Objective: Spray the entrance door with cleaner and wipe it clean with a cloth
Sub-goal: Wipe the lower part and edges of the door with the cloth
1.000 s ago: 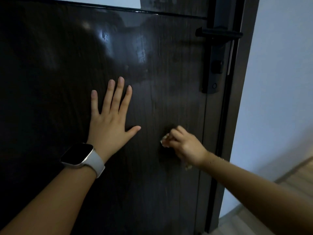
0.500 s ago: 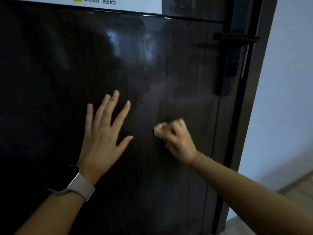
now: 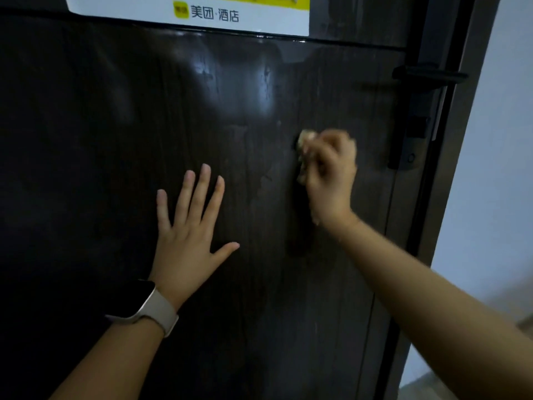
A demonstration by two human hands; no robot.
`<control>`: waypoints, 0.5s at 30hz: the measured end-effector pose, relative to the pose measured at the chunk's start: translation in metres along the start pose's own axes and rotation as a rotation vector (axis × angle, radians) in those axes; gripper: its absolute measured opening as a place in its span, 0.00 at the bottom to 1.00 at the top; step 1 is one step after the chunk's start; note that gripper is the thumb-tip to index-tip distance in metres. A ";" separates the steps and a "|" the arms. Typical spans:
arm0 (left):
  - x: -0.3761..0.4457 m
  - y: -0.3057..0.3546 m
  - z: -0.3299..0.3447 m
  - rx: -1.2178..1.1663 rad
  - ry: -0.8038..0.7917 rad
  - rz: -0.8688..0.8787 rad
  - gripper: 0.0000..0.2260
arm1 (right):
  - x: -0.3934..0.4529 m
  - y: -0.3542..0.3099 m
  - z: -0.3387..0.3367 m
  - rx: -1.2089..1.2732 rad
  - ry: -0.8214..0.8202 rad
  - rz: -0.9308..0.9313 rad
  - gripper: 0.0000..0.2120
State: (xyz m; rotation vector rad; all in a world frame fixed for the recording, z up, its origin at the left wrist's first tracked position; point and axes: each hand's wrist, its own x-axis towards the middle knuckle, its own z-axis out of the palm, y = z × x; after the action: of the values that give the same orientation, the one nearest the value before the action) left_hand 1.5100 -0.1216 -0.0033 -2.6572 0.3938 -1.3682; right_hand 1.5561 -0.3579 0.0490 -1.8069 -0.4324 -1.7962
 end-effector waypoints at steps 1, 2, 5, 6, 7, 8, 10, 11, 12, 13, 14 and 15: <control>0.000 0.000 0.000 -0.009 -0.001 0.002 0.49 | -0.028 -0.003 0.000 0.015 -0.087 -0.107 0.07; 0.000 0.000 0.000 -0.017 -0.003 0.003 0.49 | -0.059 -0.004 -0.002 0.035 -0.201 -0.213 0.09; 0.000 -0.001 -0.002 -0.020 -0.020 0.006 0.50 | -0.125 0.003 -0.016 0.068 -0.582 -0.423 0.18; 0.000 0.000 -0.003 -0.016 -0.028 0.006 0.50 | -0.128 0.007 -0.020 0.049 -0.666 -0.469 0.18; 0.001 0.000 -0.003 -0.015 -0.032 0.005 0.50 | -0.119 0.009 -0.022 0.037 -0.710 -0.500 0.17; 0.001 0.000 -0.004 -0.017 -0.033 0.003 0.50 | -0.103 0.008 -0.024 0.044 -0.707 -0.493 0.14; 0.001 0.000 -0.004 -0.024 -0.029 -0.002 0.51 | -0.054 -0.001 -0.020 0.058 -0.505 -0.344 0.08; 0.001 0.000 -0.004 -0.025 -0.026 -0.002 0.51 | -0.024 -0.007 -0.016 0.039 -0.344 -0.229 0.08; 0.001 0.000 -0.004 -0.025 -0.022 0.000 0.51 | 0.004 -0.012 -0.011 0.017 -0.197 -0.114 0.08; 0.000 0.000 -0.004 -0.028 -0.019 0.004 0.50 | 0.027 -0.017 -0.005 0.018 -0.088 -0.017 0.08; 0.000 -0.001 -0.003 -0.031 -0.015 0.010 0.50 | 0.041 -0.023 0.001 0.035 -0.021 0.046 0.07; 0.000 -0.001 -0.003 -0.035 -0.014 0.014 0.50 | 0.044 -0.028 0.007 0.041 0.015 0.068 0.07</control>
State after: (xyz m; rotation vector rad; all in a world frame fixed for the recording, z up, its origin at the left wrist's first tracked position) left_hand 1.5080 -0.1208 -0.0012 -2.6851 0.4381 -1.3509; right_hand 1.5481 -0.3377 0.0967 -1.7584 -0.3947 -1.7412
